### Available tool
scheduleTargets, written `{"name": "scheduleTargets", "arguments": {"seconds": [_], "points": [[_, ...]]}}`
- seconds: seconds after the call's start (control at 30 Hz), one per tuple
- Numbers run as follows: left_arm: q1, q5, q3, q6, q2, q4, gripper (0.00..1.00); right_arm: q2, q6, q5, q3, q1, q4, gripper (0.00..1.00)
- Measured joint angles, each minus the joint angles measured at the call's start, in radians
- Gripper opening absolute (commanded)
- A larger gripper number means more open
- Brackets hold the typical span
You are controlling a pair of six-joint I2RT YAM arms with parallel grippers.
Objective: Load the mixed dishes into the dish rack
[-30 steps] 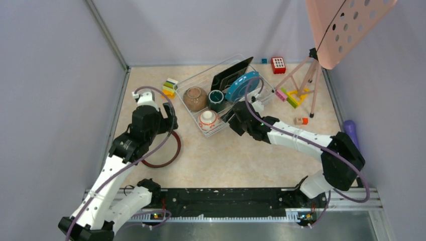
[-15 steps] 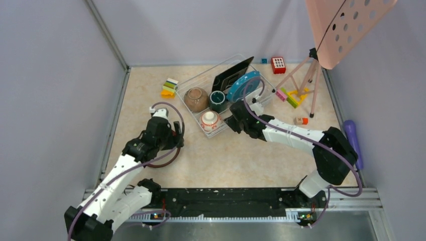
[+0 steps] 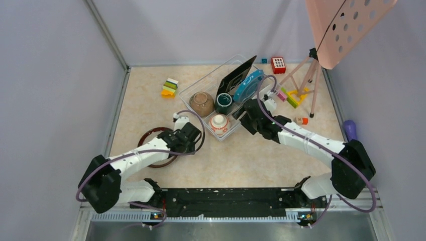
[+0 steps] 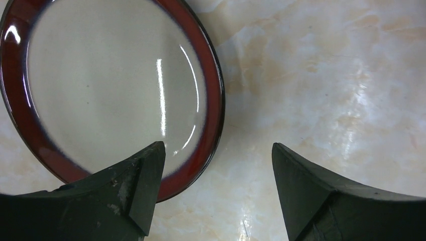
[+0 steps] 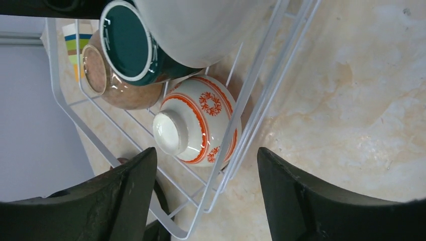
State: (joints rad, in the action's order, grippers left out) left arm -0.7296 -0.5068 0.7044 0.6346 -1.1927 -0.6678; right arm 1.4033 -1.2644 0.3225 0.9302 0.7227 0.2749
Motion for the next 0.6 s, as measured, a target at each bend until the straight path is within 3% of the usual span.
{"name": "scheduleTargets", "arguments": {"seconds": [0.17,0.37,0.47,0.57,0.6], "points": [[0.0,-0.051,0.001,0.076,-0.117,-0.009,0.81,-0.069,0.04,0.0,-0.011,-0.003,-0.014,0.74],[0.009,-0.083,0.023,0.158,-0.229,-0.011,0.62,-0.147,0.053,0.006,-0.06,-0.012,-0.029,0.73],[0.036,-0.089,0.03,0.193,-0.247,-0.013,0.42,-0.165,0.055,0.006,-0.069,-0.014,-0.026,0.73],[0.073,-0.08,0.026,0.22,-0.248,-0.014,0.0,-0.182,0.058,0.007,-0.073,-0.014,-0.024,0.73],[0.076,-0.093,0.031,0.206,-0.247,-0.016,0.0,-0.188,0.058,0.007,-0.073,-0.014,-0.025,0.73]]}}
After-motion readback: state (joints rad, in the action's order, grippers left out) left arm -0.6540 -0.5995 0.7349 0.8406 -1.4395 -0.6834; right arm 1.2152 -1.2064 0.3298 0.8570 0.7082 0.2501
